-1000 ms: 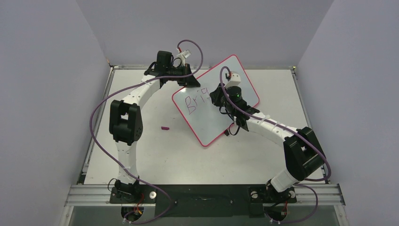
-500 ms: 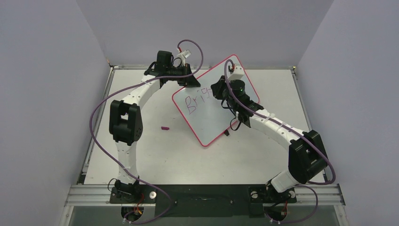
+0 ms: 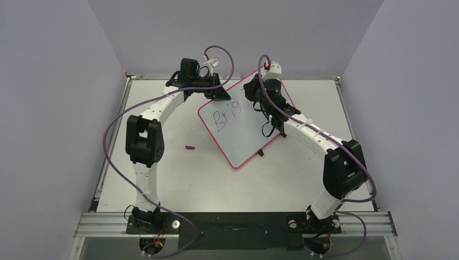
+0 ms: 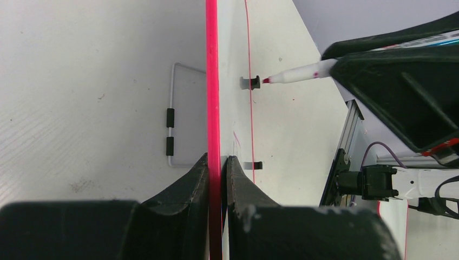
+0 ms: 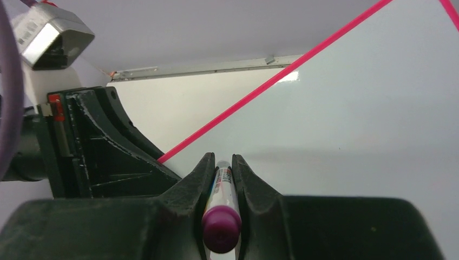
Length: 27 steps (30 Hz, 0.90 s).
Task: Write a sentence on the whiteboard
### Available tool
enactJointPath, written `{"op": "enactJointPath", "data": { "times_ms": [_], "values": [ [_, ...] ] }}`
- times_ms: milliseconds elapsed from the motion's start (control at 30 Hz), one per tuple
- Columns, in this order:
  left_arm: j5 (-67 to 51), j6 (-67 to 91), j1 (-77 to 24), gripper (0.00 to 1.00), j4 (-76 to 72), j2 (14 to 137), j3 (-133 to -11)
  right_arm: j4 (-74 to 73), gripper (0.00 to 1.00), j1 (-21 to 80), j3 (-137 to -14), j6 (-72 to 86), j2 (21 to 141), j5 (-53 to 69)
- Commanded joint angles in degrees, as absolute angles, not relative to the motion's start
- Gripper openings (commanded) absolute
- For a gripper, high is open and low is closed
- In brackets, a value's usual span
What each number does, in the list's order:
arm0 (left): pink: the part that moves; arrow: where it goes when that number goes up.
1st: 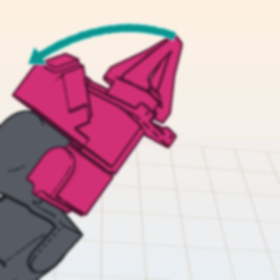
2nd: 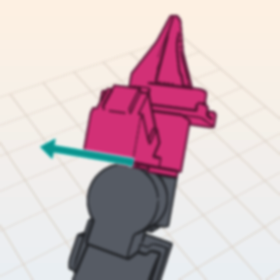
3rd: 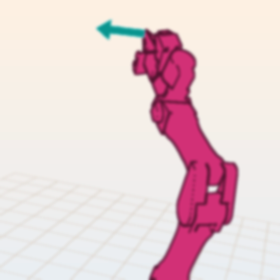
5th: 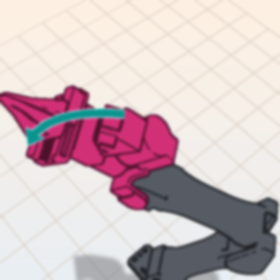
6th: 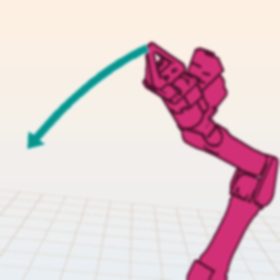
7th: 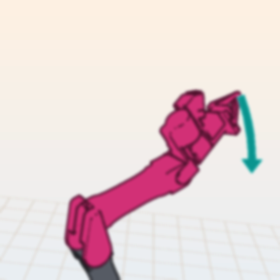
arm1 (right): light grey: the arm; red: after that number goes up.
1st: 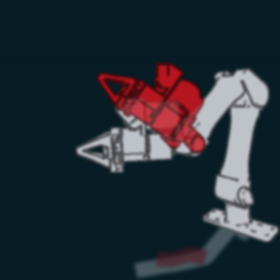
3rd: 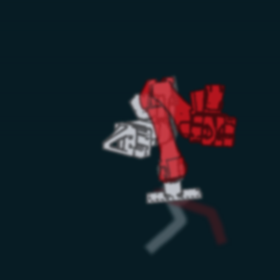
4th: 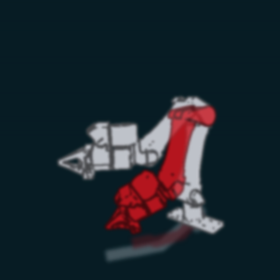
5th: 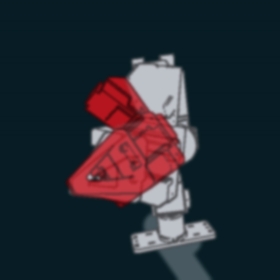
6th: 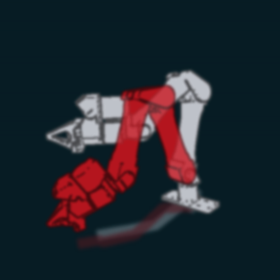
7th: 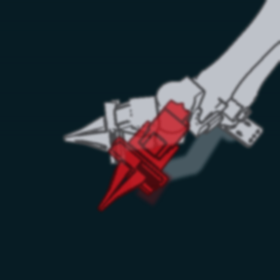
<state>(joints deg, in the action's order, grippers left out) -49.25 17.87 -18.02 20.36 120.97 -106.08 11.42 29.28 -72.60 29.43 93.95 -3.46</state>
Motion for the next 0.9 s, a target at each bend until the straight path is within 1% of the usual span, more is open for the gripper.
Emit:
{"op": "enactJointPath", "data": {
  "times_ms": [0, 367, 867],
  "values": [
    [-49.49, 12.92, -19.34, 0.0, 19.12, 117.8, -106.06, 11.87, 0.0, 28.97, -75.72, 29.51, 95.98, -2.58],
    [-49.5, 12.92, -19.34, 0.0, 19.17, 118.15, -106.18, 12.11, 0.0, 28.95, -74.71, 29.6, 97.79, -1.8],
    [-50.12, 13.27, -19.34, 0.0, 19.35, 118.37, -106.72, 13.86, 0.0, 28.96, -63.46, 30.16, 93.36, -3.41]
  ]
}}
